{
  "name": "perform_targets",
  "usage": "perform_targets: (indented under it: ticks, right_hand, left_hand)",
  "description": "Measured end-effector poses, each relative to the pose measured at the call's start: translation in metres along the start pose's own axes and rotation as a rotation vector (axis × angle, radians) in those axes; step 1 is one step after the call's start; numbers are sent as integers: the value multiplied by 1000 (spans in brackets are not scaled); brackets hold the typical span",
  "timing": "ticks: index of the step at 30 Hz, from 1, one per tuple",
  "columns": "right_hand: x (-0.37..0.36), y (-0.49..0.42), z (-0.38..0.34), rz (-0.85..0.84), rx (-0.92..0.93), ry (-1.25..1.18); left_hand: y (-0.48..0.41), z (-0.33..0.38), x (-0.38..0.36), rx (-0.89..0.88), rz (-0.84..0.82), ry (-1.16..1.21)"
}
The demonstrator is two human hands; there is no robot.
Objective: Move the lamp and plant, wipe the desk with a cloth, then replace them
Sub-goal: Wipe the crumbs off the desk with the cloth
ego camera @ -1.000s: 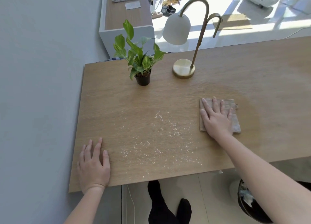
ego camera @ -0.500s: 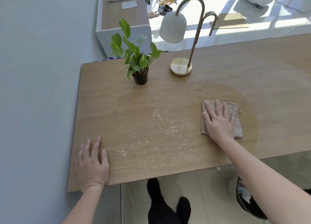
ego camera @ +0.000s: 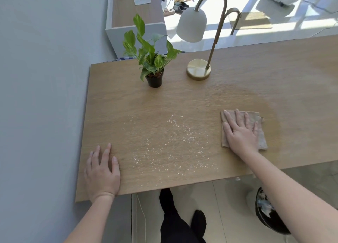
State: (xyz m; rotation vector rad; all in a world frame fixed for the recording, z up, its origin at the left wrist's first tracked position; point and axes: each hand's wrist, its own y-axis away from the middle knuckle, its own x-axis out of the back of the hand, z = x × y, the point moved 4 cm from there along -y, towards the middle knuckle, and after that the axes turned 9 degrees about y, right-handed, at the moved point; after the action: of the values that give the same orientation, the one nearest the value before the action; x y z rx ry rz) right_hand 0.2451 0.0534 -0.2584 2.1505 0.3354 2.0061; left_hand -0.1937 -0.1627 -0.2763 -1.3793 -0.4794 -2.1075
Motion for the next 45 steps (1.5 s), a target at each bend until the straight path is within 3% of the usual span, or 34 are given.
perform_targets:
  ticks: [2,5,7,9,13,18,21,25,28,32,34,36,38,40,45]
  right_hand:
    - [-5,-3,-29,-12,-21,-2]
    - [-15,18,-55,-8,206,43]
    - [-21,45,-42,-32,379,85]
    - [-19,63,-9,-44,441,110]
    - [-2,45,34,-38,267,67]
    - [-16,22,-27,-5,0,8]
    - [-25,53,-50,-13,222,58]
    - [-27,91,-9,-49,492,138]
    - [-16,73,15,-55,372,110]
    - [-22,47,-32,-16,91,10]
    - [-28,56,-59,-18,123,26]
    - [-33,79,-68,-22,318,71]
    - [-35,101,-51,-37,507,130]
    - [-31,106,-21,-59,575,173]
    - [-19,62,-17,-17,264,73]
  left_hand:
    - [0,0,0,-9,5,-2]
    - [1,-2,0,-3,10,8]
    - [2,-2,1,-7,12,11]
    - [1,0,2,-20,14,15]
    - [0,2,1,-21,11,24]
    - [2,-1,2,-22,24,24]
    - [2,1,2,-18,28,34]
    - [0,3,3,-26,25,38]
    - [0,3,3,-26,14,31]
    - [2,-1,1,-17,7,13]
    - [3,-1,0,-4,-5,7]
    - [2,1,2,8,-4,4]
    - [1,2,2,6,-2,3]
    - [0,1,3,9,-1,4]
    - [-3,-1,3,7,-3,-4]
